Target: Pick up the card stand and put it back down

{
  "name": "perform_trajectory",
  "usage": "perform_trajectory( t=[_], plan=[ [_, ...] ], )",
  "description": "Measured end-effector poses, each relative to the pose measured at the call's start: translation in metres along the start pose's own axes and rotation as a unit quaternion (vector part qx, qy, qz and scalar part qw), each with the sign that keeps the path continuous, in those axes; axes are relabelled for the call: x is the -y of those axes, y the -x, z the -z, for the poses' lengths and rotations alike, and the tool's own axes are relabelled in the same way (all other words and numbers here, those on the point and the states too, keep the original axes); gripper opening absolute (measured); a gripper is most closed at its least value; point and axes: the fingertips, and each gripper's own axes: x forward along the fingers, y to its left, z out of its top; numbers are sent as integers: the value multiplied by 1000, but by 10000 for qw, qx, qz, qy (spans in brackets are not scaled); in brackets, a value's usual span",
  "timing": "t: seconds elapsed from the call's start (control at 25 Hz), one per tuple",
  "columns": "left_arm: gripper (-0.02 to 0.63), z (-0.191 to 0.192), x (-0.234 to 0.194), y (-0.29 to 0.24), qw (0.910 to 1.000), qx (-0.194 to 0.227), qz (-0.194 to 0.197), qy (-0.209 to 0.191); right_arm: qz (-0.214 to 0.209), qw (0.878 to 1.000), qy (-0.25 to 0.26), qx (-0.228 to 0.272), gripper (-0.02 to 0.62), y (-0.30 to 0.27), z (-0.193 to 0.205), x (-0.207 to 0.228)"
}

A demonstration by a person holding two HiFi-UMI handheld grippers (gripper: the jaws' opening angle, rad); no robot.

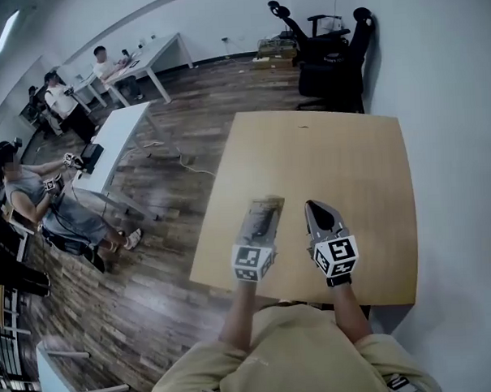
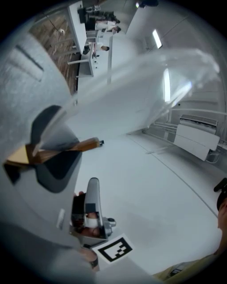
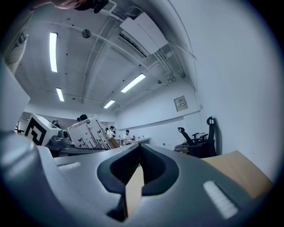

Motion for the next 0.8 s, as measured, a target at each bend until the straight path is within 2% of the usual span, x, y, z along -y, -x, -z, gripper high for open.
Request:
perform_trajectory(
  t=[0.16,0.28,0.56,0.8],
  plan=[
    [44,-7,26,-32,9979,-5,655,-3,559,9984,23,-47,5,13,-10,34],
    [44,-5,49,-51,9930,-108,1178,8,1020,9948,33,-73,5,28,-13,54],
    [46,20,71,-83,9764,-314,2135,54,2022,9789,-122,-266,5,52,16,83],
    [46,29,86,-124,9605,-397,2753,-33,2683,9620,-211,-458,5,77,32,105]
  ],
)
